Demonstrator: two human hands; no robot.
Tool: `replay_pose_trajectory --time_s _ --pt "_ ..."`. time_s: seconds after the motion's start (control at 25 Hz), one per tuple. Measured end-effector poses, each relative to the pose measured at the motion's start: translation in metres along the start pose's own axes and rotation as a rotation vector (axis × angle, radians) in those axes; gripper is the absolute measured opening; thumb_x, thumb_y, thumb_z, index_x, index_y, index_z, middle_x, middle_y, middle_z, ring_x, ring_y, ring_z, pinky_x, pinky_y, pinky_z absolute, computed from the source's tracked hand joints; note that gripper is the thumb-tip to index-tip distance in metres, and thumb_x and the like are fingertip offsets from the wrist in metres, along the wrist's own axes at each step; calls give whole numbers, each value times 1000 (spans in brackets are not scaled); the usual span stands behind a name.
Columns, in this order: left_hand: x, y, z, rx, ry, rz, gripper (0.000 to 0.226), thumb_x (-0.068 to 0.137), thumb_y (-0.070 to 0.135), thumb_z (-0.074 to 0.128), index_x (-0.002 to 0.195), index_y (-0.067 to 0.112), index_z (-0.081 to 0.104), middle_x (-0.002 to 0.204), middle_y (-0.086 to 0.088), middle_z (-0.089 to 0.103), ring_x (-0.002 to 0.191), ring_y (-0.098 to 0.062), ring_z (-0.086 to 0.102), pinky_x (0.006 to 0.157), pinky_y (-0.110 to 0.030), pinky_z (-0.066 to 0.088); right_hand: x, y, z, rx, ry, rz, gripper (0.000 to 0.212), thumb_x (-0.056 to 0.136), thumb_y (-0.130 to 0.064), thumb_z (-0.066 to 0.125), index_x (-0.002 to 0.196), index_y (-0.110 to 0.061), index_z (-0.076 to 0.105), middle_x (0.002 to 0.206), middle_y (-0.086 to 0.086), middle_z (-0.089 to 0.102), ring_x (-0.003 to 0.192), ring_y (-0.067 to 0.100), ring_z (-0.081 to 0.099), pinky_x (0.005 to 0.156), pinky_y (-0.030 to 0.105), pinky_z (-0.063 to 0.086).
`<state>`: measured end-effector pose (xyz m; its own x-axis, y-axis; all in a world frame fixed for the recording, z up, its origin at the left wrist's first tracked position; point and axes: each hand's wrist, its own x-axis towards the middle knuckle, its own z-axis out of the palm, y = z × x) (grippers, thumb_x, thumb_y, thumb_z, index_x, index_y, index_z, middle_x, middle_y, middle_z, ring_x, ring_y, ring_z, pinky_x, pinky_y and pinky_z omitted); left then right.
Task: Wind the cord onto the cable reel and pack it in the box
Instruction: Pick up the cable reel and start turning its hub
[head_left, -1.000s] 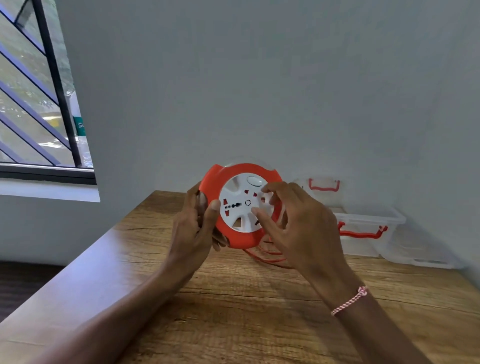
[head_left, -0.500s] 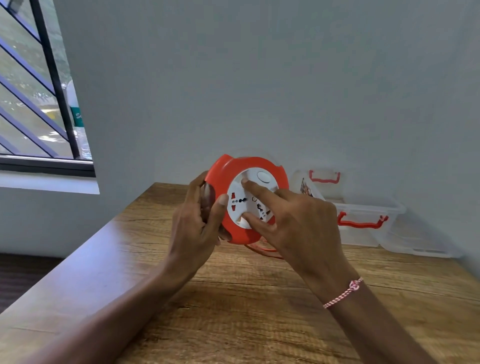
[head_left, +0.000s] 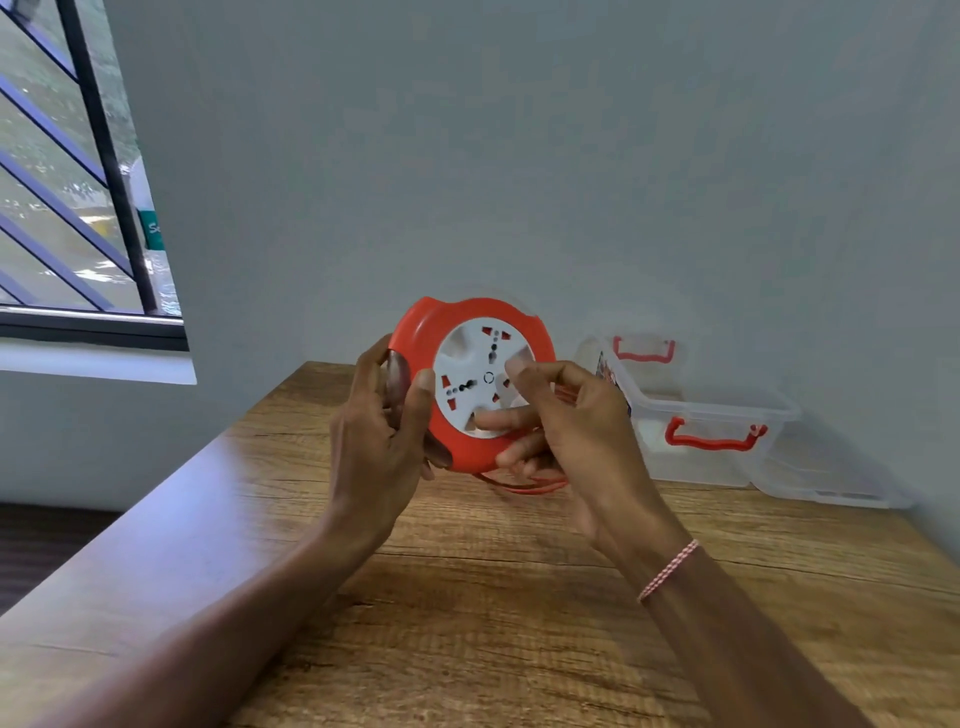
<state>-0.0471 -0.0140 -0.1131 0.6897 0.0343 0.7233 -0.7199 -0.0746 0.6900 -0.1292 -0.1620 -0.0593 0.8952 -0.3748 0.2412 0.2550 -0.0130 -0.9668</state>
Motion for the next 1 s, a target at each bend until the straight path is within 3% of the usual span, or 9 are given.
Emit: replay_pose_trajectory --time_s 0.08,0.16,0.24,0.36,0.48,0.72,0.88,1.0 --pt "3 0 -1 -53 13 -70 48 100 49 49 140 22 48 84 9 73 57 -15 76 41 -26 57 3 0 -5 -272 90 -235 30 95 -47 70 115 -23 68 84 -2 82 57 14 72 53 27 59" --pt "5 -1 -3 -76 -9 -101 39 100 49 48 135 32 47 92 16 75 61 -17 77 43 -30 60 8 7 -13 -689 203 -568 37 94 -50 70 123 -28 68 103 -7 80 77 8 76 67 27 65" --pt "6 -4 -4 -57 -34 -84 38 101 48 48 136 34 46 90 17 74 63 -16 77 44 -31 61 14 14 -19 -1010 165 -819 47 93 -50 70 133 -26 64 119 0 77 88 18 77 74 34 64" --pt "8 -9 -6 13 -75 -18 50 101 44 48 146 22 46 93 12 73 67 -11 78 47 -20 58 18 15 -19 -1384 89 -1045 58 93 -54 68 141 -22 61 114 8 78 76 27 78 63 36 63" --pt "12 -9 -9 -5 -79 -15 56 100 44 47 148 15 46 102 10 72 77 -3 78 52 -14 56 26 4 -12 -1494 18 -1208 64 91 -53 71 145 -21 59 105 10 81 67 30 78 57 36 62" --pt "14 -11 -13 47 -72 28 40 109 46 52 143 27 46 102 40 70 87 6 76 62 -16 61 32 12 -8 -1364 9 -1170 59 87 -56 73 137 -23 67 97 6 82 70 26 79 66 35 64" --pt "9 -4 -6 33 -57 48 46 107 49 52 144 21 51 92 18 76 68 -4 77 52 -20 60 29 14 -12 -1223 65 -1089 65 86 -66 61 130 -20 70 93 6 82 69 24 79 66 31 62" --pt "4 0 -1 16 -40 70 52 106 50 51 144 15 52 83 11 73 53 -5 72 44 -16 53 25 11 -4 -1001 121 -787 67 81 -75 62 128 -26 65 92 -3 80 71 14 76 62 17 58"
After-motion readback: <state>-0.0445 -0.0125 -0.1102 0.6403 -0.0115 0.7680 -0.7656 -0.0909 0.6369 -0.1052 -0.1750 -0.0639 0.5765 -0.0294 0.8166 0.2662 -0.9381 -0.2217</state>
